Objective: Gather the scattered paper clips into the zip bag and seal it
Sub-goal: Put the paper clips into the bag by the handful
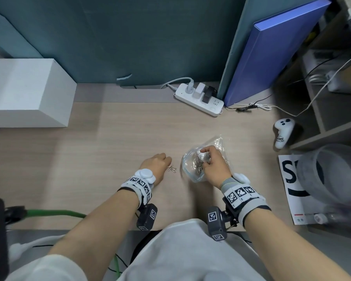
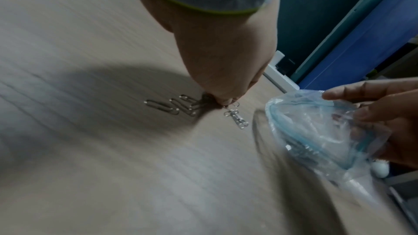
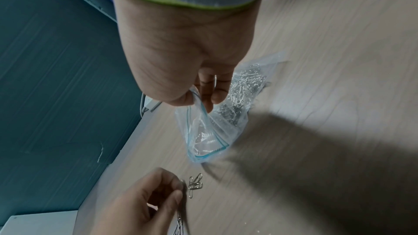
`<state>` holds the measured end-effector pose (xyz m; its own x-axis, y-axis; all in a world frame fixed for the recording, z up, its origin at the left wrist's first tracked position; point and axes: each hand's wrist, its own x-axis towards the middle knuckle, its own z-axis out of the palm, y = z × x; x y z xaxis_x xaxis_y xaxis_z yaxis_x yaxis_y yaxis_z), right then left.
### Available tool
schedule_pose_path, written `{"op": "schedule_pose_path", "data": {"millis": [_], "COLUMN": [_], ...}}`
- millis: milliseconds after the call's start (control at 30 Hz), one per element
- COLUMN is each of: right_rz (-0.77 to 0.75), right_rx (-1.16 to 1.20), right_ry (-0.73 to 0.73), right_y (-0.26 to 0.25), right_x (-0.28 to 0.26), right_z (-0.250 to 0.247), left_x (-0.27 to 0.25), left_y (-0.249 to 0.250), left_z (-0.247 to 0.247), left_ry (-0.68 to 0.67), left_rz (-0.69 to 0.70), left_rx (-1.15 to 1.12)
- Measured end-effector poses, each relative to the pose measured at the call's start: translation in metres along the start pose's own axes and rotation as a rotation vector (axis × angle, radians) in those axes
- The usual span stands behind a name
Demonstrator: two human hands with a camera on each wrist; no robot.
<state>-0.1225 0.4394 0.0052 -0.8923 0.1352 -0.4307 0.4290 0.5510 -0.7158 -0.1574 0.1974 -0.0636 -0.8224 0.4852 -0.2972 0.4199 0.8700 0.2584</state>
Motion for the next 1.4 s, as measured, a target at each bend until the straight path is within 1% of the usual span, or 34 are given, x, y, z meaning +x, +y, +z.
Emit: {"op": "schedule_pose_path", "data": {"millis": [67,133,167,233,300,367,400,467,533,600,667,767,933,1033,1133,1233,1300,1400], "right_rz": [0.000,-0.003,-0.009,-0.019,-0.019,-0.012,-0.008,0.000,0.007,0.014,0.011,-0.005,-0.017,-0.003,-0.003,-0.017,-0.022,-0.015], "right_rx": [0.000,0.005,0.008,0.015,0.019,0.022,0.024,0.034,0.042,0.040,0.029,0.021,0.008,0.007,0.008,0.010,0.002,0.003], "right_ry": [-0.002,0.002,0.006,0.007,0.008,0.014,0.014,0.007,0.000,-0.005,-0.012,-0.016,-0.027,-0.020,-0.021,-0.022,-0.022,-0.020], "right_y": [0.000,0.000,0.000,-0.001,-0.001,0.000,0.001,0.002,0.004,0.005,0.005,0.004,0.002,0.003,0.004,0.005,0.005,0.006], "right_x": [0.001,0.000,0.000,0.000,0.000,0.001,0.002,0.003,0.003,0.004,0.004,0.006,0.009,0.010,0.009,0.009,0.008,0.007], "right_z": [0.001,0.003,0.004,0.005,0.004,0.003,0.003,0.002,0.002,0.002,0.003,0.005,0.005,0.005,0.004,0.004,0.004,0.005], "left_x": [0.003,0.008,0.011,0.017,0.020,0.020,0.020,0.015,0.005,-0.006,-0.014,-0.020,-0.023,-0.031,-0.037,-0.040,-0.039,-0.034], "left_y": [0.011,0.029,0.039,0.058,0.068,0.061,0.052,0.027,0.001,-0.017,-0.025,-0.024,-0.023,-0.029,-0.035,-0.035,-0.032,-0.025], "left_z": [-0.010,-0.023,-0.029,-0.039,-0.042,-0.041,-0.038,-0.029,-0.018,-0.007,0.001,0.003,-0.007,-0.007,-0.003,-0.001,0.002,0.006], "left_ry": [0.095,0.187,0.191,0.115,0.056,0.096,0.136,0.191,0.194,0.195,0.189,0.166,-0.006,-0.043,-0.023,0.026,0.059,0.142], "left_rz": [-0.031,-0.038,-0.030,0.000,0.028,0.008,-0.027,-0.118,-0.188,-0.190,-0.164,-0.133,-0.106,-0.051,-0.019,-0.046,-0.093,-0.243], "left_rx": [-0.121,-0.324,-0.430,-0.600,-0.682,-0.683,-0.655,-0.541,-0.378,-0.269,-0.276,-0.310,-0.325,-0.313,-0.299,-0.304,-0.294,-0.350]}}
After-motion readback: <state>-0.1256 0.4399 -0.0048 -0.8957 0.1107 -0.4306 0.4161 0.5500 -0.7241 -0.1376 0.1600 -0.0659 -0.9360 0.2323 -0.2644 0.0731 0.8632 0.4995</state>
